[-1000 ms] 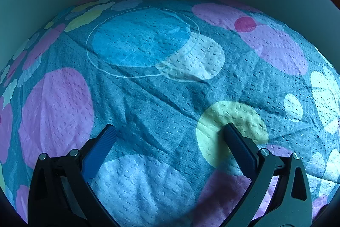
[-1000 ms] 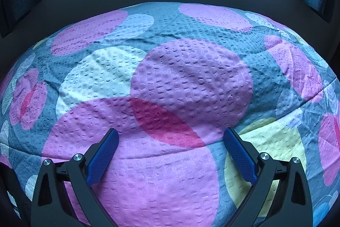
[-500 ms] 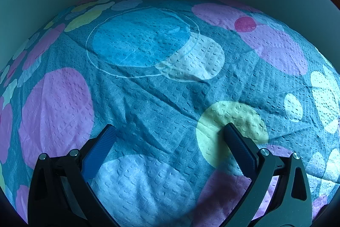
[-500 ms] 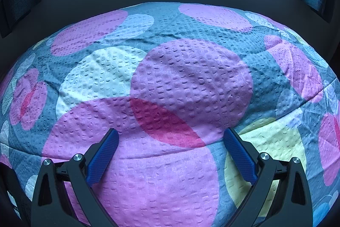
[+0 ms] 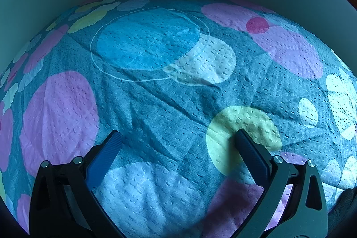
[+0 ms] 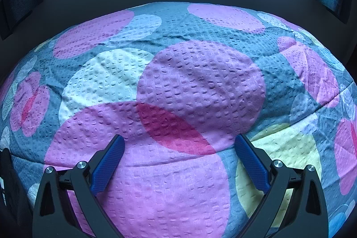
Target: Fold small clothes
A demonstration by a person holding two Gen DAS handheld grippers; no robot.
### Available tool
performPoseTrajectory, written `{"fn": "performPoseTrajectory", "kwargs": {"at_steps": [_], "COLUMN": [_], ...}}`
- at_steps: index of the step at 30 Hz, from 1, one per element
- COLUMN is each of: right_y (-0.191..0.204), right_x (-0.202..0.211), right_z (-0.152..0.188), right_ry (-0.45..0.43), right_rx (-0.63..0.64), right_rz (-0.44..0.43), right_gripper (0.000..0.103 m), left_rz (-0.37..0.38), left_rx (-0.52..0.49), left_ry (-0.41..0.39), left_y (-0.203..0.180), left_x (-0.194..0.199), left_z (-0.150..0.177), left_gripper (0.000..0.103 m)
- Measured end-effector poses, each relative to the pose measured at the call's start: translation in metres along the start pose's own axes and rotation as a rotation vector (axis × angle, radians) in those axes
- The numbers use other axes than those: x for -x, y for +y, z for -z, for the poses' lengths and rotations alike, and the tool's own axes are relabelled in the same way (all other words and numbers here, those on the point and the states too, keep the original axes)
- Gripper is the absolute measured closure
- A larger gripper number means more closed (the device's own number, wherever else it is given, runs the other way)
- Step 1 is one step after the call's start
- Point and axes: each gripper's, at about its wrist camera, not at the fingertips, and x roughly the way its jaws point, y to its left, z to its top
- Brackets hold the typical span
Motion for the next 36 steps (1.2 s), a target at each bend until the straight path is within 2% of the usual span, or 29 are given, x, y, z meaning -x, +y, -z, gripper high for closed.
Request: {"fn": "performPoseTrajectory", "kwargs": {"at_steps": [36], "right_y": [-0.0036], "right_x": [-0.0016], "right_z": [-0.0063], "right_ry": [0.000], "right_rx": [0.000], "right_rz": [-0.004], "right_gripper": [0.005], "left_rz": [-0.003], "left_rx": [-0.001], "left_ry": [0.002], "left_y": [0.0000], "left_x": [0.0012], "left_z": [-0.0005], "left_gripper": [0.002]}}
